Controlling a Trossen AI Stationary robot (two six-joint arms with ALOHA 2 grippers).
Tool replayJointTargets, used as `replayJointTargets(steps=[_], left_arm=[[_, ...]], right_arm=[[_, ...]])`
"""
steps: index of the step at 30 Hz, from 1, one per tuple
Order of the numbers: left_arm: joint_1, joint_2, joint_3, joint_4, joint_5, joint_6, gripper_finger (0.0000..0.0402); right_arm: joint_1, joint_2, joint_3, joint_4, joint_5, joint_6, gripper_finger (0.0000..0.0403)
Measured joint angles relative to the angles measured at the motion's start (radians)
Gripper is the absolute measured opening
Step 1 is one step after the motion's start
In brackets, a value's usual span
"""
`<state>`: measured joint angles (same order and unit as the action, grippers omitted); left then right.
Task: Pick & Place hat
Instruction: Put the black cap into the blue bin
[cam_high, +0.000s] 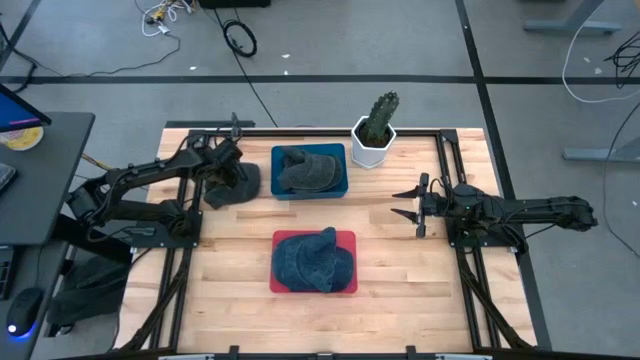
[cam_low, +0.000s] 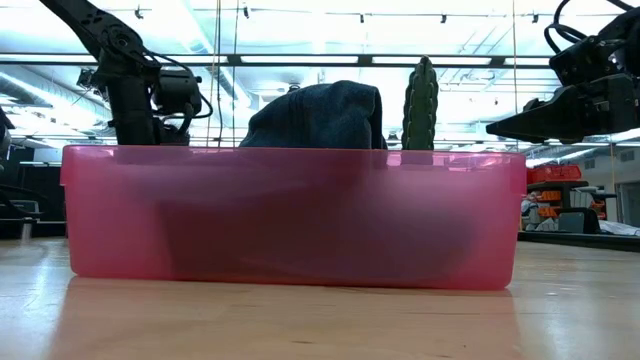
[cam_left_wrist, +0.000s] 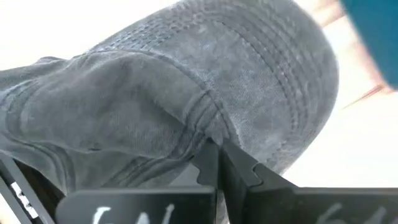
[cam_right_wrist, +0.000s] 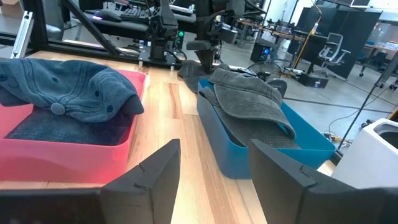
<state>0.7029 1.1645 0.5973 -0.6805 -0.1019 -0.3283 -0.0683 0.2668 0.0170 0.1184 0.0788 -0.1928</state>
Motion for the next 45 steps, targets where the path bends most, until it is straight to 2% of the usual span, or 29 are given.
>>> replayJointTargets(steps=[10,18,25,34,39,45], left_arm=[[-0.036,0.0,0.17,-0.1,-0.012,0.025,0.0004],[-0.15,-0.001,0.385,-0.181,-0.061,-0.015,0.0003],[-0.239,0.028,0.5,-0.138,-0.081,-0.064,0.0003],[-0.301,0.261,0.636,0.039,-0.034,-0.056,0.0003],[-0.318,0.394,0.75,0.048,-0.033,-0.054,0.0003],[-0.319,0.527,0.762,0.077,-0.035,-0.085,0.0003]], right_arm=[[0.0,0.0,0.0,0.0,0.0,0.0,0.0193],[0.0,0.0,0.0,0.0,0.0,0.0,0.0193],[0.0,0.0,0.0,0.0,0.0,0.0,0.0193],[0.0,0.0,0.0,0.0,0.0,0.0,0.0193],[0.0,0.0,0.0,0.0,0.0,0.0,0.0193],[0.0,0.0,0.0,0.0,0.0,0.0,0.0193]])
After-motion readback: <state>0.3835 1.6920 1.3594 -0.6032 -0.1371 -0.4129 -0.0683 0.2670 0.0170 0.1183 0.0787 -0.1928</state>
